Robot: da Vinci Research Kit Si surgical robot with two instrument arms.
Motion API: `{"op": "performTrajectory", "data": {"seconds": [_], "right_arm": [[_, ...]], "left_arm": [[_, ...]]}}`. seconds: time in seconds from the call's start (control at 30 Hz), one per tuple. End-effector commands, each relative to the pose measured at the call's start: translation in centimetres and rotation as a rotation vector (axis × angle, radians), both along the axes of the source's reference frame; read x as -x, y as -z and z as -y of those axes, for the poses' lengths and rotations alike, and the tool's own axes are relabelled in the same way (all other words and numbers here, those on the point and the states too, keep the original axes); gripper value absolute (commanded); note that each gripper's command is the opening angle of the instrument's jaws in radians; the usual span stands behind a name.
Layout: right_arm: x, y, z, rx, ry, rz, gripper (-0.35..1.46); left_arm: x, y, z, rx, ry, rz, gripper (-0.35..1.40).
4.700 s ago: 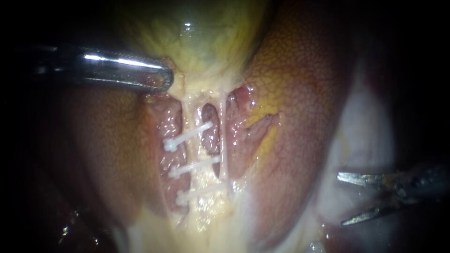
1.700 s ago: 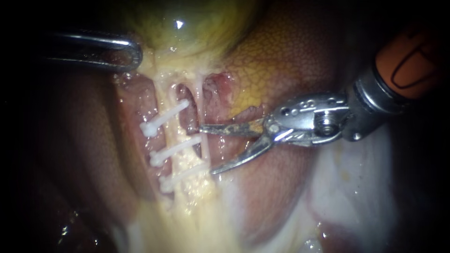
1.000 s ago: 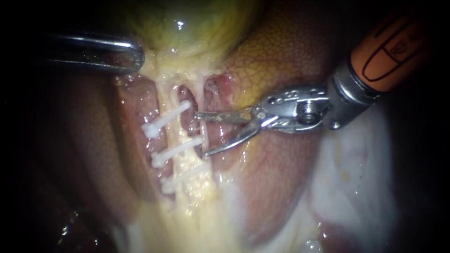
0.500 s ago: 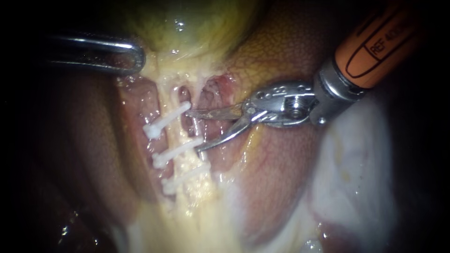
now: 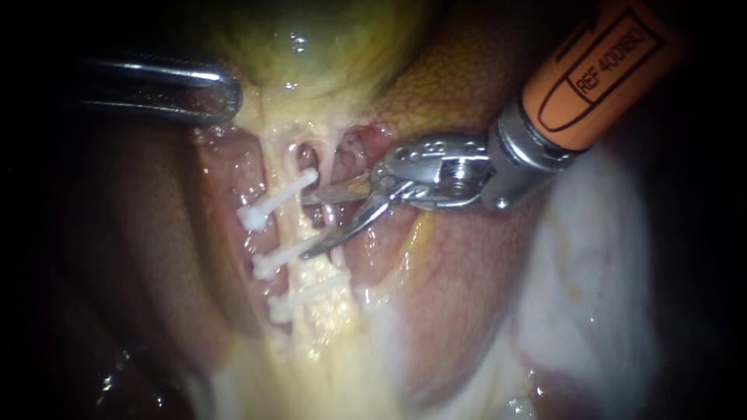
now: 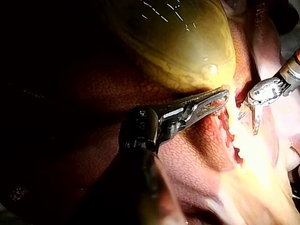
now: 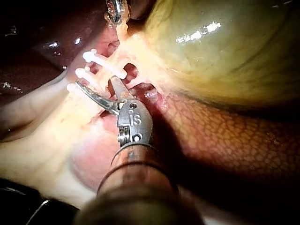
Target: Go to the cutting position left tube
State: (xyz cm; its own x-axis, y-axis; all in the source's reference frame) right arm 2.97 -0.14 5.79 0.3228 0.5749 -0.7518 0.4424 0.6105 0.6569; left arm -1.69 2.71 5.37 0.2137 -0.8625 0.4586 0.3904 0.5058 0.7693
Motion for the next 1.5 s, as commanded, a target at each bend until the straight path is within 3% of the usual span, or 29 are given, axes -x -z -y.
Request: {"op": "performTrajectory", "data": {"seconds": [0.03,0.33,0.63,1.03,1.3,1.5], "right_arm": [[-0.02,0.01,0.01,-0.007,0.002,-0.004,1.02],[-0.19,0.05,0.03,-0.030,0.024,-0.050,0.92],[-0.28,0.08,0.05,-0.058,0.004,-0.091,0.81],[-0.47,0.32,0.11,-0.127,0.008,-0.203,0.72],[-0.50,0.56,0.18,-0.161,0.013,-0.224,0.72],[-0.51,0.61,0.19,-0.163,0.017,-0.227,0.74]], "left_arm": [[0.00,0.00,0.00,0.000,0.000,0.000,-0.35],[0.01,0.00,0.00,0.000,0.000,0.000,-0.35],[0.02,0.00,0.00,0.000,0.001,0.000,-0.35],[0.01,-0.01,-0.01,0.000,0.000,0.000,-0.35],[0.00,-0.03,-0.02,0.000,-0.001,0.000,-0.35],[0.00,-0.03,-0.02,0.000,0.000,0.000,-0.35]]}}
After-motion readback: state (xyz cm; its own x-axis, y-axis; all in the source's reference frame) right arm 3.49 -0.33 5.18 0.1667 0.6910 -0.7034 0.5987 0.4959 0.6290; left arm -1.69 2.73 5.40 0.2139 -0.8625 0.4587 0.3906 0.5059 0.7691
